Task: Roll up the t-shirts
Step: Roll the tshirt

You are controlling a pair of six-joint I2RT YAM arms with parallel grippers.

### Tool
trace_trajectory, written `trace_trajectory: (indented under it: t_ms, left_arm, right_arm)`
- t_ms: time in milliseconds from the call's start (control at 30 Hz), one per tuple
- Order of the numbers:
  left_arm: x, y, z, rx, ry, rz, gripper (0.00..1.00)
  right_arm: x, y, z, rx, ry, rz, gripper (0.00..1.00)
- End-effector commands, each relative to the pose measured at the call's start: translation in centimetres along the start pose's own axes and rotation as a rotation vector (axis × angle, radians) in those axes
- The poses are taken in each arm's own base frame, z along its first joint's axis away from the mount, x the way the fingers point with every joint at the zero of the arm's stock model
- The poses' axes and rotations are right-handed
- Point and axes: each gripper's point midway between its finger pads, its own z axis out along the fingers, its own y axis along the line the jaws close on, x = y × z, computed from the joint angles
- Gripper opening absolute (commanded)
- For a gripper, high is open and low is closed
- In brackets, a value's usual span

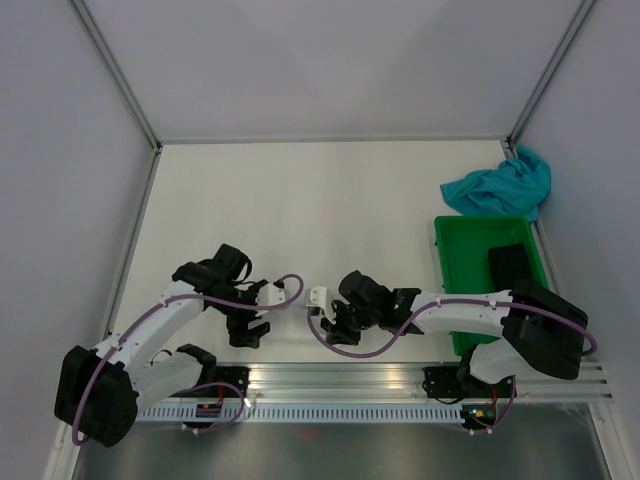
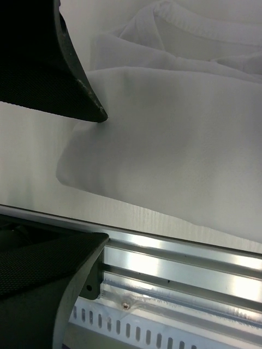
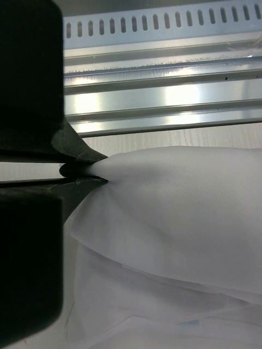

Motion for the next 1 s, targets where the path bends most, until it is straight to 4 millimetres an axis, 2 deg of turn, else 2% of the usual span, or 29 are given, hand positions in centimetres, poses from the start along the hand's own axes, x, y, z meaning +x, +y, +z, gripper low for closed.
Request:
trace_trajectory:
  t_ms: [0,100,167,200,233,300,333,367,433,467,533,567,600,667,700,733,800,833,867,933,967]
  left_arm:
    - [0.5,2.3,0.8,-0.09,0.011,0.08,0.86]
    - [0.8,3.3,1.3,-0.133,0.016,0.081,0.89]
    - [1.0,3.3,1.6,-0.129,0.023,0.08,0.83]
    - [1.1,3.3,1.6,-0.126,0.025,0.08,0.76]
    - [1.2,3.3,1.6,-0.125,0.03,0.077,0.57]
    - [1.6,3.0,1.8,-0.117,0.042,0.082,0.4]
    - [1.8,2.8,1.8,-0.107,0.048,0.079,0.19]
    - [1.8,2.7,1.7,-0.104,0.053,0.081,0.05]
    - [1.7,2.2,1.4,-0.074,0.056,0.117,0.02]
    - [1.9,1.5,0.9,-0.038,0.077,0.117,0.02]
    - [2.2,1.3,0.4,-0.007,0.099,0.163,0.02]
    - [2.3,1.1,0.0,0.017,0.114,0.166,0.02]
    - [2.5,1.1,0.1,0.041,0.129,0.159,0.02]
    - [2.1,1.4,-0.1,0.054,0.128,0.139,0.02]
    - [2.0,1.4,0.0,0.063,0.125,0.126,0.02]
    - [1.8,1.4,0.2,0.081,0.114,0.11,0.02]
    - [1.7,1.2,0.4,0.096,0.106,0.089,0.02]
    - [1.6,1.0,0.5,0.104,0.099,0.081,0.02]
    - [1.6,1.0,0.5,0.11,0.099,0.073,0.02]
    - [1.8,0.7,0.7,0.125,0.106,0.054,0.02]
    - [1.8,0.6,0.8,0.13,0.104,0.046,0.02]
  right_arm:
    - [-2.1,0.8,-0.1,-0.063,-0.089,-0.011,0.0]
    - [-2.3,0.8,-0.2,-0.075,-0.1,-0.008,0.0]
    - [-2.2,0.8,-0.3,-0.079,-0.102,-0.002,0.0]
    - [-2.3,0.7,-0.4,-0.078,-0.105,0.004,0.0]
    - [-2.1,0.8,-0.4,-0.093,-0.104,0.01,0.0]
    - [-1.8,0.9,-0.4,-0.101,-0.097,0.021,0.0]
    - [-1.7,0.8,-0.4,-0.105,-0.089,0.028,0.01]
    - [-1.3,1.2,-0.5,-0.126,-0.072,0.037,0.01]
    - [-1.6,1.6,-0.8,-0.157,-0.067,0.029,0.02]
    - [-0.8,2.6,-1.2,-0.208,-0.03,0.049,0.02]
    - [-1.3,3.8,-1.8,-0.287,-0.043,0.026,0.04]
    - [-1.2,5.2,-2.5,-0.371,-0.038,0.025,0.05]
    - [-1.5,5.3,-2.7,-0.382,-0.045,0.019,0.07]
    - [-1.6,4.8,-2.7,-0.351,-0.045,0.029,0.13]
    - [-1.6,3.7,-2.5,-0.29,-0.042,0.028,0.18]
    - [-2.0,3.1,-2.5,-0.248,-0.058,0.042,0.3]
    - [-2.0,1.6,-2.6,-0.148,-0.075,0.057,0.36]
    - [-2.2,1.0,-2.7,-0.103,-0.087,0.096,0.45]
    - [-2.7,0.5,-2.9,-0.067,-0.115,0.105,0.47]
    - [-2.2,-0.6,-3.2,0.022,-0.125,0.152,0.53]
    - [-3.5,-0.8,-3.4,0.044,-0.186,0.219,0.53]
